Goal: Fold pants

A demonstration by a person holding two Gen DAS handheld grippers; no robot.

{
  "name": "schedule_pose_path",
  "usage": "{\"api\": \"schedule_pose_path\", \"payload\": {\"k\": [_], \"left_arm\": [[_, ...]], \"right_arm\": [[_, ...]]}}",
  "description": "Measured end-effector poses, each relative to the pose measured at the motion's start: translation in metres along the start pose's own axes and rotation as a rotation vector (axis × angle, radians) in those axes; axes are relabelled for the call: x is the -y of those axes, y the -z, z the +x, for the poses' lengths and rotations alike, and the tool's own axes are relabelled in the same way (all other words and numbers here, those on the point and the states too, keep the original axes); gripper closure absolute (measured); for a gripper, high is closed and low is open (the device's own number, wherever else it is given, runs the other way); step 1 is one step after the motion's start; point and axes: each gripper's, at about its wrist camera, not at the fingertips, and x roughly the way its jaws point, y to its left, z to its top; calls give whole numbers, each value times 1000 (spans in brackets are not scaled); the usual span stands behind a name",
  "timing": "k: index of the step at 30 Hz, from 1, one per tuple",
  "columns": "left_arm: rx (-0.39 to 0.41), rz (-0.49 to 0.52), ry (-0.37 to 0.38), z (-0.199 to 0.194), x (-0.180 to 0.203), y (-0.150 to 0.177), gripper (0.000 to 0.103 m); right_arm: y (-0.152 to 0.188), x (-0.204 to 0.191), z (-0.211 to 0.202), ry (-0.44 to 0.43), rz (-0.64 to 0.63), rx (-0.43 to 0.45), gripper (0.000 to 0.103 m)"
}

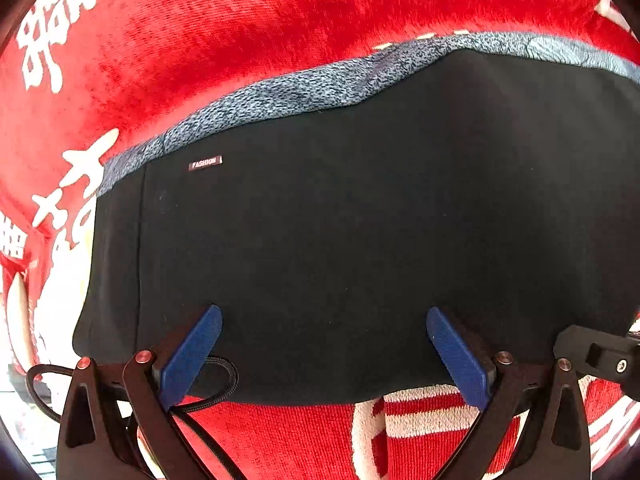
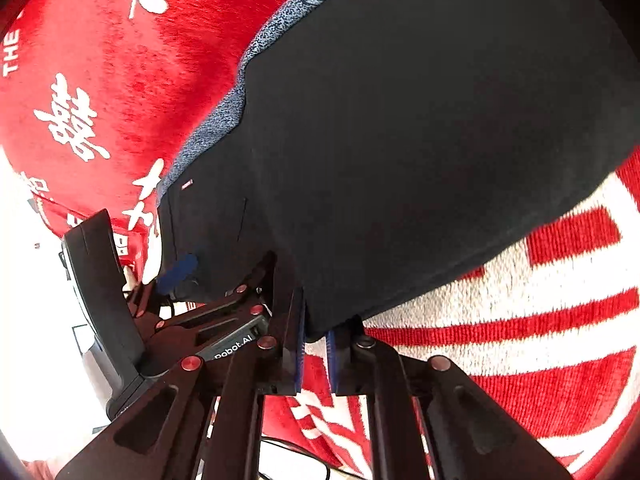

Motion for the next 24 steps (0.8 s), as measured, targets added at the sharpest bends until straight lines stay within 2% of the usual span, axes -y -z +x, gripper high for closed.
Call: {"api": "schedule_pose_path", "payload": {"k": [3, 5, 8, 13, 15, 17, 19, 20, 22, 24], "left_arm": [[-16, 11, -8, -5, -3, -3, 0], [18, -22, -38, -19, -19, -10, 0], [40, -76, -68, -26, -48, -23, 0], [3, -173, -156, -6, -95, -30, 0], [-27, -217, -140, 9, -105, -24, 0], [-21, -263, -109, 11, -108, -21, 0], [-19, -266, -113, 12, -106, -19, 0], [-17, -259, -119, 7, -105, -19, 0], [-35, -247, -134, 4, -101, -20, 0], [-61, -227, -125, -2, -96, -27, 0]], "right_arm": [[3, -2, -2, 8, -10, -15, 93], [4, 0, -9, 15, 11, -59, 88], [3, -4, -38, 94, -56, -58, 87], [-21, -19, -87, 215, -223, 68, 86], [-40, -20, -87, 268, -264, 87, 87], [-54, -9, -82, 319, -279, 72, 86], [-59, 9, -76, 405, -274, 50, 87], [-59, 23, -78, 382, -257, 51, 91], [-58, 39, -92, 321, -209, 86, 92], [-55, 49, -106, 324, -168, 118, 92]]}}
